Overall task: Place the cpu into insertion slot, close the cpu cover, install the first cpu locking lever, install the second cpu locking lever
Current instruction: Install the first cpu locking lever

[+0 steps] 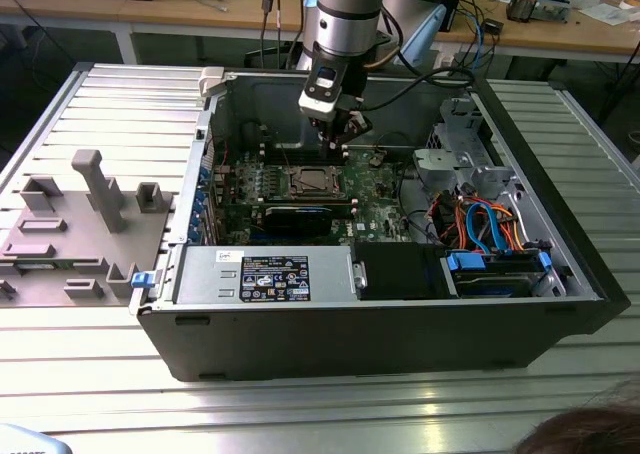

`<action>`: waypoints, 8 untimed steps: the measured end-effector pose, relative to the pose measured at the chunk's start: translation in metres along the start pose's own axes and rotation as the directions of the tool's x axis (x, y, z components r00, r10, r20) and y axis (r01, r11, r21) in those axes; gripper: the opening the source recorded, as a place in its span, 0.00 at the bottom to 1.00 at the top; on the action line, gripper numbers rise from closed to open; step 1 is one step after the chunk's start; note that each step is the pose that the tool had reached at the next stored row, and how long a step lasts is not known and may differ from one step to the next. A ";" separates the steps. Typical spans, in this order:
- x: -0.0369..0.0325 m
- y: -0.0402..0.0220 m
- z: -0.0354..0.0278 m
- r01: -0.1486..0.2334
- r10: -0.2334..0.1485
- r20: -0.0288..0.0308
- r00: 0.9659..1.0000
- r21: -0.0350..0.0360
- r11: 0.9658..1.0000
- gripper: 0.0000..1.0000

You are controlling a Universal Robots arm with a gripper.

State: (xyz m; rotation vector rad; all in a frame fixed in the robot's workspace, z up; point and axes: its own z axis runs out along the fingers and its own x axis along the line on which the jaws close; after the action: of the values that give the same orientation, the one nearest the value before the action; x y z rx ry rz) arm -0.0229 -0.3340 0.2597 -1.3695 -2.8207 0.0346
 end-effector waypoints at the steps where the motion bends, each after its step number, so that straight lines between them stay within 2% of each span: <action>1: 0.0000 0.0000 0.0000 0.006 -0.006 0.000 1.000 0.000 1.000 0.11; 8: 0.0000 0.0000 0.0000 0.042 -0.042 0.001 0.999 0.000 0.999 0.11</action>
State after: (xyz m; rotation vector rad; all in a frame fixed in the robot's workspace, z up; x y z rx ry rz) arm -0.0229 -0.3340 0.2597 -1.3102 -2.8493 0.0349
